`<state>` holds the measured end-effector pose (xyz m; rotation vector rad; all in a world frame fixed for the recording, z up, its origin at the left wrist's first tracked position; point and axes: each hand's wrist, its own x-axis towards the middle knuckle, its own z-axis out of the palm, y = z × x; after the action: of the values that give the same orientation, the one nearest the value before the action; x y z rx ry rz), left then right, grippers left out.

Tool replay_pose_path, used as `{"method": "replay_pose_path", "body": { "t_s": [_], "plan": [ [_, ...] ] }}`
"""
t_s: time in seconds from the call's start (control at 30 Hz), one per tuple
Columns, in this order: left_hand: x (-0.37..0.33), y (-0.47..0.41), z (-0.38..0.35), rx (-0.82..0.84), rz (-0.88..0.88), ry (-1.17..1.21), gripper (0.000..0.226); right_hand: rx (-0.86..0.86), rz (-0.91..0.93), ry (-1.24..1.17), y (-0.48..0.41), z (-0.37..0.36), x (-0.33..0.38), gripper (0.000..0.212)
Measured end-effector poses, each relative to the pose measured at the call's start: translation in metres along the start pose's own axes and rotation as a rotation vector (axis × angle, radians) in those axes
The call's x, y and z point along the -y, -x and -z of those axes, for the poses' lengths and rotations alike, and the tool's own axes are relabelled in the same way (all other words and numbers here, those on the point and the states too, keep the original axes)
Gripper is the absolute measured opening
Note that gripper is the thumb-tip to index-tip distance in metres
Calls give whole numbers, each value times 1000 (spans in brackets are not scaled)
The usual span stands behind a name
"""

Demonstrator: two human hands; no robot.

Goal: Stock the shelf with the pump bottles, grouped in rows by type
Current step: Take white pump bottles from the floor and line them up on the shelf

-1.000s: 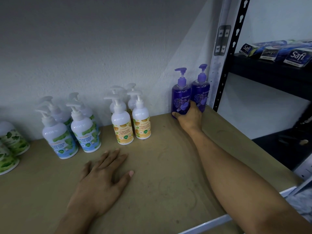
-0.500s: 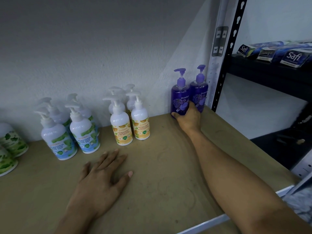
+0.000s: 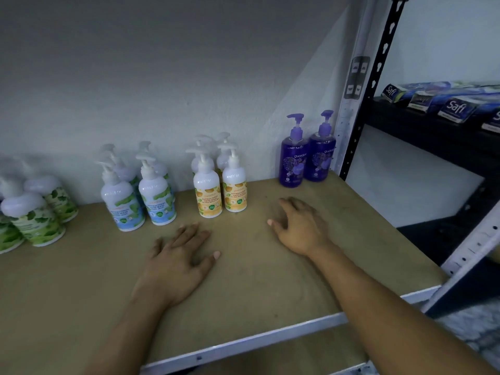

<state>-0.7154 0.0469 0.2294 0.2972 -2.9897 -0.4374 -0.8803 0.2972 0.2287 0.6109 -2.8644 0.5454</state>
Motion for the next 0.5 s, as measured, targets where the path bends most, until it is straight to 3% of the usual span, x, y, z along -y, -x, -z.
{"method": "replay_pose_path", "body": {
  "t_s": [0.2,0.43,0.5],
  "plan": [
    [-9,21,7,-15,20,-23,61,151,75,74,83,29,1,70],
    [-53,83,3,86,-68,-40,68,159,118,110,196,59,-24,89],
    [-75,107,-3,103,-104,-26,79,157,124,105,237,71,-34,80]
  ]
}}
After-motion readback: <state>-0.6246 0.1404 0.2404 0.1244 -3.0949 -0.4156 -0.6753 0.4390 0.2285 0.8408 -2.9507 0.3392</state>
